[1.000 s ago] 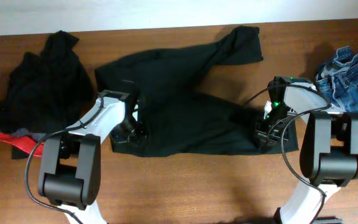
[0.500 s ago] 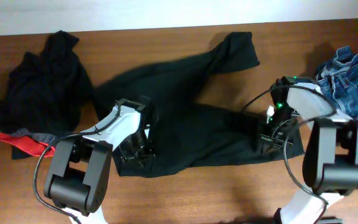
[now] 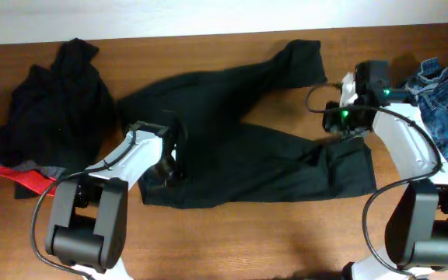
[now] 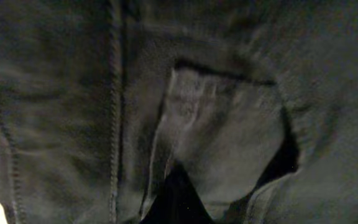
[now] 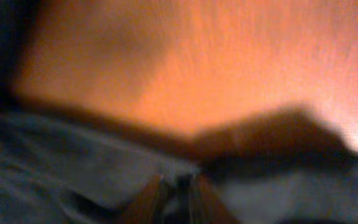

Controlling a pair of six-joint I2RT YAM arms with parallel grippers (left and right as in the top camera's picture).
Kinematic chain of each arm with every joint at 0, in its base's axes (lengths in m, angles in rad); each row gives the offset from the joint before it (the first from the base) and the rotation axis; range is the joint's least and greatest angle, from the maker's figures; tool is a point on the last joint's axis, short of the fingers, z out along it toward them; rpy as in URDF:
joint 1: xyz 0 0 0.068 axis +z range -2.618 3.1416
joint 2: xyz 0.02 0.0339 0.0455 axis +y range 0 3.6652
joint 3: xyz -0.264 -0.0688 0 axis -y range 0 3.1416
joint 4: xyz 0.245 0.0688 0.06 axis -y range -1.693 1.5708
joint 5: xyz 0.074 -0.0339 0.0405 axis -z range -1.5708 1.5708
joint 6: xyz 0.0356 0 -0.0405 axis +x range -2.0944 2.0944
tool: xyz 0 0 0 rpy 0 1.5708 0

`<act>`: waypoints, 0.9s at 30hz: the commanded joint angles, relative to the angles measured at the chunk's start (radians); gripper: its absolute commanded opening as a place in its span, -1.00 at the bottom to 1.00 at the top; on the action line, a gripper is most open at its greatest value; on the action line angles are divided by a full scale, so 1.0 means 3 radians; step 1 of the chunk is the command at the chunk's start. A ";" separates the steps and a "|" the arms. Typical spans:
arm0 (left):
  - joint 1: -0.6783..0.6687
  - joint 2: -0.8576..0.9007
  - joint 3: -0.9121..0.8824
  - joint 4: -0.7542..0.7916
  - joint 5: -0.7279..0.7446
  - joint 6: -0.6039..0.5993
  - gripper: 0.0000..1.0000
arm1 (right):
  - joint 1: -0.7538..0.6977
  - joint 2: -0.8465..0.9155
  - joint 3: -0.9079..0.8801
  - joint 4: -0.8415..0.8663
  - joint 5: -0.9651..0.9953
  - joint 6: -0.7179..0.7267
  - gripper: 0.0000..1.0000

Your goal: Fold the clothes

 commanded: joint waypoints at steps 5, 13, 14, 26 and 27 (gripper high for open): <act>0.0043 -0.0596 0.0375 0.0202 -0.0318 0.0201 0.07 | -0.0019 -0.0103 0.0146 0.0724 -0.0047 0.0345 -0.08; 0.0043 -0.0843 0.0375 0.0635 -0.0431 0.0229 0.44 | -0.0018 0.0085 0.0146 0.1498 -0.0043 0.0097 -0.07; 0.0043 -0.0844 0.0375 0.0675 -0.0431 0.0229 0.46 | -0.0018 0.0117 0.0146 0.1568 -0.0047 0.0079 -0.07; 0.0043 -0.0837 0.1209 0.0445 -0.0381 0.0557 0.54 | 0.0354 0.0486 0.1475 0.0360 0.0299 -0.0141 0.40; 0.0043 -0.0816 0.1362 0.0355 -0.0381 0.0570 0.54 | 0.0387 0.0523 0.1629 0.0286 0.0296 -0.0193 0.41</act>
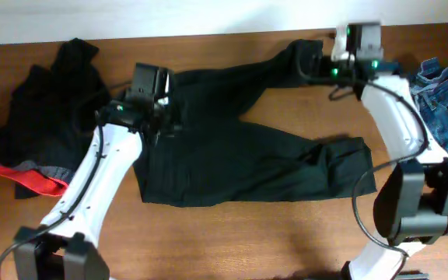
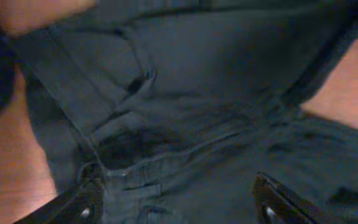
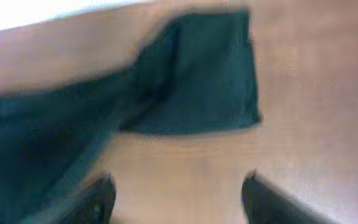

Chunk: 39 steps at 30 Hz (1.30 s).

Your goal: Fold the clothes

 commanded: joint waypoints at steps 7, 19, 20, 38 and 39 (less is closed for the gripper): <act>0.0001 0.0019 0.0985 -0.0716 0.0000 0.0134 0.54 | 0.0341 0.0724 0.1179 0.0055 0.0126 -0.0310 0.45; 0.0001 0.0019 0.0984 -0.0944 -0.0025 0.0132 0.54 | 0.0443 0.1573 0.1301 0.0830 0.0763 0.0910 0.27; 0.0001 0.0019 0.0984 -0.0954 -0.0027 0.0134 0.54 | 0.0454 0.1579 0.1301 0.0853 0.0824 0.0975 0.27; -0.0001 0.0020 0.0984 -0.1053 -0.0210 0.0134 0.54 | 0.0524 0.2117 0.1301 0.1391 0.0870 0.1801 -0.27; -0.0001 0.0022 0.0984 -0.1053 -0.0214 0.0134 0.54 | 0.0526 0.2118 0.1301 0.1417 0.0868 0.1802 -0.37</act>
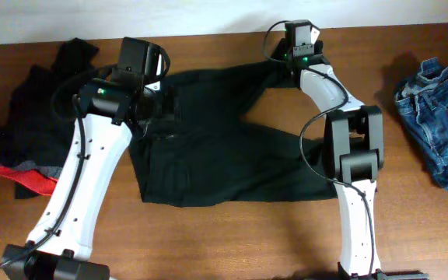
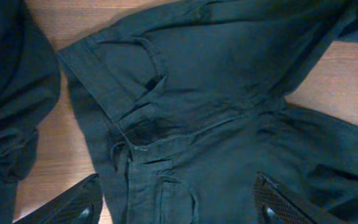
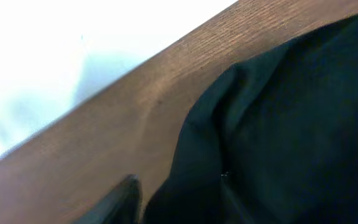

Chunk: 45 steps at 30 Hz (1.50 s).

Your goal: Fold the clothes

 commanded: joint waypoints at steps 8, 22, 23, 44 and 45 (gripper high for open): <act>-0.0001 0.0041 0.0055 -0.0023 -0.0112 0.0053 0.54 | 0.0022 0.0057 0.0177 0.0067 -0.0215 -0.0131 -0.92; -0.0001 0.0042 0.0052 -0.0025 -0.0112 0.0055 0.54 | -0.0150 -0.0017 0.2132 -0.3028 -0.0820 -0.0331 -0.92; -0.0001 0.0045 0.0052 -0.0024 -0.0112 0.0055 0.54 | -0.0160 -0.0017 0.2131 -0.3206 -0.0851 -0.0329 -0.92; -0.0001 0.0062 0.0051 -0.0020 -0.0111 0.0144 0.55 | -0.0203 -0.0017 0.2102 -0.4560 -0.0010 -0.0315 0.80; -0.0001 0.0070 0.0051 -0.0019 -0.0111 0.0144 0.56 | -0.0217 -0.0020 0.2110 -0.4522 0.0015 -0.0317 0.84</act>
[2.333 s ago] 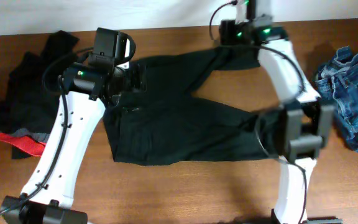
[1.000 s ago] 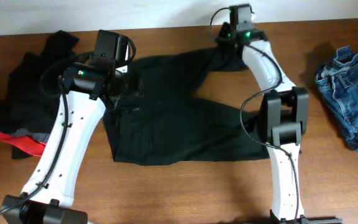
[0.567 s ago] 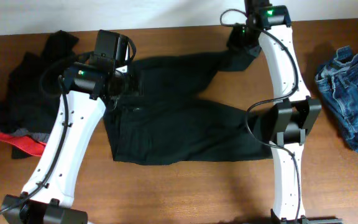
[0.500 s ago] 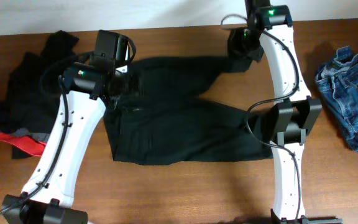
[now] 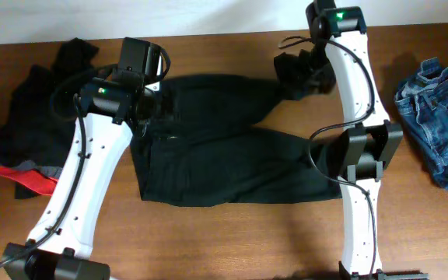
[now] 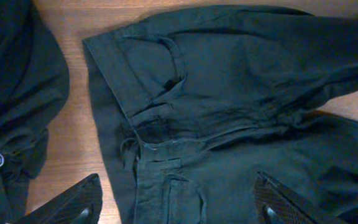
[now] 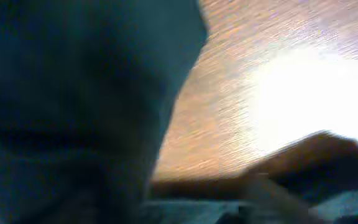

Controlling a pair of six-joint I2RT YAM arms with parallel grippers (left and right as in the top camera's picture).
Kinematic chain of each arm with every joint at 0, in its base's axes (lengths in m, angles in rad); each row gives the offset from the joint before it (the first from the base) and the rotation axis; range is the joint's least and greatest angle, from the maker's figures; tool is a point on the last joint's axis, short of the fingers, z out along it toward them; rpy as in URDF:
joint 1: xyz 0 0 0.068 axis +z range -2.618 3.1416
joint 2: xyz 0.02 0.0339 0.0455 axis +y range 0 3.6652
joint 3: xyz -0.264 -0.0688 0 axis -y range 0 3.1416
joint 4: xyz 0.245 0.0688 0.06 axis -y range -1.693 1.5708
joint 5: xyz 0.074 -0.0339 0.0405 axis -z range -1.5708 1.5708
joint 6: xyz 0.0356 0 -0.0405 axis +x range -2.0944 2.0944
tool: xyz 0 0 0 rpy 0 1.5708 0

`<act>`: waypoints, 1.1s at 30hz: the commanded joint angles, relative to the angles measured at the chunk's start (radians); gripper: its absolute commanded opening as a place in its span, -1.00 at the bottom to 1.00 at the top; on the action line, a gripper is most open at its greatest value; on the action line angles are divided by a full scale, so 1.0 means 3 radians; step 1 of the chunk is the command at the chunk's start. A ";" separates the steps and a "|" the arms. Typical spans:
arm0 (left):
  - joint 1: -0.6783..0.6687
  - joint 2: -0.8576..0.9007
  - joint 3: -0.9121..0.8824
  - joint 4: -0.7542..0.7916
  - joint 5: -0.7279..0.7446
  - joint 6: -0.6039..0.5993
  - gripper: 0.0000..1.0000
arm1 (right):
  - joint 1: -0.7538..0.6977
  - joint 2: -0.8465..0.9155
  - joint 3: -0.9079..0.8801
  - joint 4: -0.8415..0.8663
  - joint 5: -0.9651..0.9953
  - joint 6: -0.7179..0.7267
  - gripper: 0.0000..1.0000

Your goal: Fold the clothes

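Observation:
Black trousers (image 5: 208, 148) lie spread on the wooden table, with the waistband (image 6: 120, 81) at the left. One leg runs right along the front. The other leg runs up to the back right, where its end (image 5: 295, 74) hangs bunched from my right gripper (image 5: 306, 70), which is shut on it. The right wrist view is blurred; dark cloth (image 7: 73, 93) fills its left side and its fingers cannot be made out. My left gripper (image 6: 176, 205) hovers open above the waist area (image 5: 155, 105), its fingers (image 6: 73, 202) wide apart and holding nothing.
A pile of black clothes (image 5: 45, 109) with a red piece (image 5: 33, 180) lies at the left, close to the waistband. Blue jeans (image 5: 434, 117) lie at the right edge. The table's back edge (image 5: 208, 33) meets a white wall.
My right gripper was low at the back leg's cuff; now it is raised with the cuff bunched in it, nearer the trousers' middle. My left gripper has stayed open over the waist.
First my left gripper was down on the waist at the front left and my right was on the front leg's end. Then both were up and open, the right near the back leg's cuff. It then sat at that cuff and now holds it lifted.

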 commanded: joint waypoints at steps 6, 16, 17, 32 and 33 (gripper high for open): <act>-0.0001 0.0122 0.0051 0.0008 -0.0037 0.0118 0.55 | -0.0045 -0.0053 0.0203 0.0841 0.0343 -0.0788 0.72; -0.0001 0.0248 0.0051 0.0023 -0.0037 0.0118 0.56 | 0.0108 -0.0008 0.0173 0.1558 0.0430 -0.1130 0.62; -0.0001 0.0248 0.0051 0.0028 -0.0037 0.0118 0.55 | 0.0126 -0.0004 0.0155 0.1607 0.0431 -0.1132 0.60; -0.0001 0.0249 0.0051 0.0034 -0.0116 0.0140 0.55 | 0.0270 0.0429 -0.0003 0.1783 0.0848 -0.1307 0.31; -0.0001 0.0249 0.0051 0.0034 -0.0116 0.0140 0.55 | 0.0270 0.0429 -0.0001 0.1773 0.0908 -0.1308 0.23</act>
